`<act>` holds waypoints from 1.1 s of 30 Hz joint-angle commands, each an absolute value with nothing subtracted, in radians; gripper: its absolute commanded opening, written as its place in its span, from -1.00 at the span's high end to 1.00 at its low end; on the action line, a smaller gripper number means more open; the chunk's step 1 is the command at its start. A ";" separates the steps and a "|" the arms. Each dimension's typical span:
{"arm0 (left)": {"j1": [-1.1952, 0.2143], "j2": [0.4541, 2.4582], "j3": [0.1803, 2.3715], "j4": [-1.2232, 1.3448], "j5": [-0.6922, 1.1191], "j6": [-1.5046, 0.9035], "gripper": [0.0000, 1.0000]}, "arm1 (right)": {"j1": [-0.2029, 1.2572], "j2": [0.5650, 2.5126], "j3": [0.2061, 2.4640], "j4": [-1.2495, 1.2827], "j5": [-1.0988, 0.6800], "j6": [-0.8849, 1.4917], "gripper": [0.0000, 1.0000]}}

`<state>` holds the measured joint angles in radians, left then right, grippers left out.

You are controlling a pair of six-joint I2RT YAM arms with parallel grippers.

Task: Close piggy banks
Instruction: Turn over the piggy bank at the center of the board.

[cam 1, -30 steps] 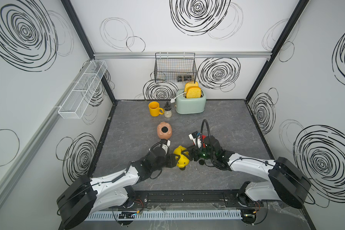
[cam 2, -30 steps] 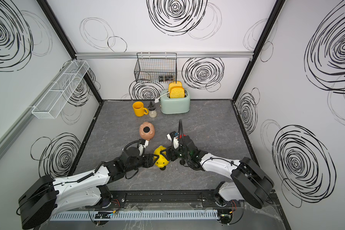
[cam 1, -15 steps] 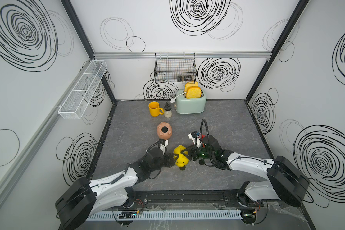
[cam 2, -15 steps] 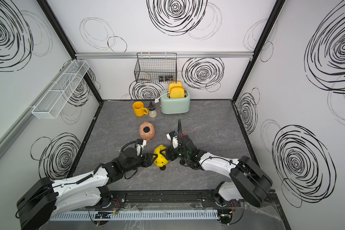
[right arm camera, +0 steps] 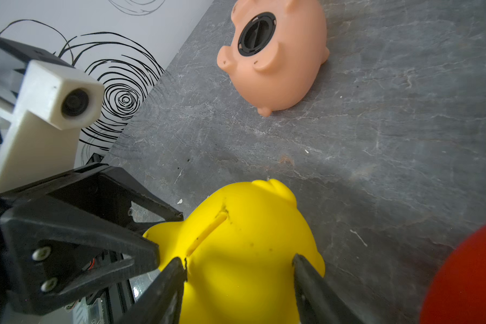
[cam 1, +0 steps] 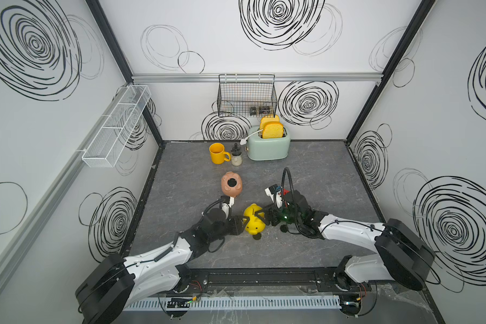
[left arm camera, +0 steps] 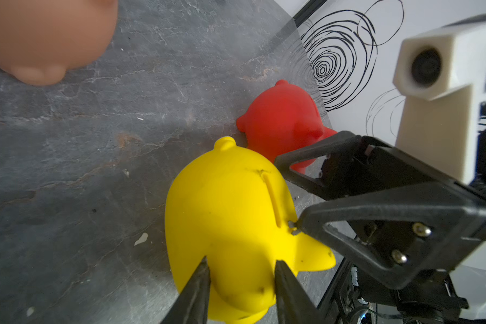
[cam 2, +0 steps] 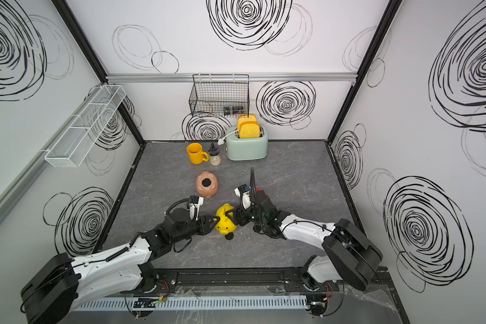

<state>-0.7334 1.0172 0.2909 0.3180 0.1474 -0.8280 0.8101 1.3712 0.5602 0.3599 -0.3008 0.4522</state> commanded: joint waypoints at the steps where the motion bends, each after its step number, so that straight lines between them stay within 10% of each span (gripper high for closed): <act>1: -0.714 1.009 0.261 0.299 0.155 -0.842 0.19 | 0.818 1.382 0.587 0.344 -0.290 0.454 -0.27; 33: -0.644 0.993 0.204 0.281 0.162 -0.815 0.22 | 0.840 1.398 0.620 0.343 -0.264 0.437 -0.30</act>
<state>-0.6552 0.9760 0.2371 0.3538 0.1799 -0.8265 0.8318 1.3899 0.5907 0.3519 -0.2768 0.4461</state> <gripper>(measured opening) 0.392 0.649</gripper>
